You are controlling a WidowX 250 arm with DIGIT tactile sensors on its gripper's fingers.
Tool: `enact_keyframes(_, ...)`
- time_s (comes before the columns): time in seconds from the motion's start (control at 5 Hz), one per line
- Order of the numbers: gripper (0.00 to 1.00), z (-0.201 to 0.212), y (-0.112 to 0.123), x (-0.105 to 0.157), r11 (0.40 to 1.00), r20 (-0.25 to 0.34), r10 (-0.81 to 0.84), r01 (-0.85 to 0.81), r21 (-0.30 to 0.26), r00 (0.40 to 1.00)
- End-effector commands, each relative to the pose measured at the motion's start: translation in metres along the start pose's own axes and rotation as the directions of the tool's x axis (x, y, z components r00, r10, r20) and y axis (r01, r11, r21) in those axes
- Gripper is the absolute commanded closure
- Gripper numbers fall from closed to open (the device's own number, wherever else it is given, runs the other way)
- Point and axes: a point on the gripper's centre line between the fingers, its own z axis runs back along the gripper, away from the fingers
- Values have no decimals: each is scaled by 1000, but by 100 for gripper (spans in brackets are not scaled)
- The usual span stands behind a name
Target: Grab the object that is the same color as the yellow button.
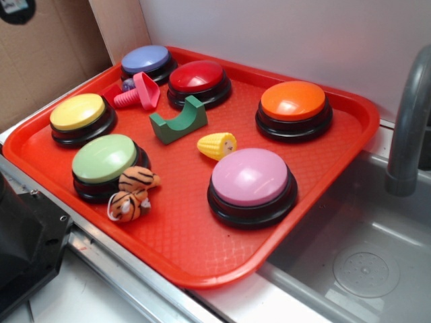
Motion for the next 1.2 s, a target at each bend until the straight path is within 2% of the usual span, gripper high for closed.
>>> enact_keyframes(0.0,0,-18,-2,36,953,59,-300,302,-19,952)
enact_keyframes(0.2,0,-41,-4,62,867,145,-496,498,24,856)
enact_keyframes(0.4,0,-67,-6,85,767,172,-637,641,44,751)
enact_keyframes(0.6,0,-86,-10,98,702,193,-709,705,100,678)
enact_keyframes(0.8,0,-112,-18,114,594,259,-791,797,107,555)
enact_keyframes(1.0,0,-135,-24,122,561,277,-806,825,72,523)
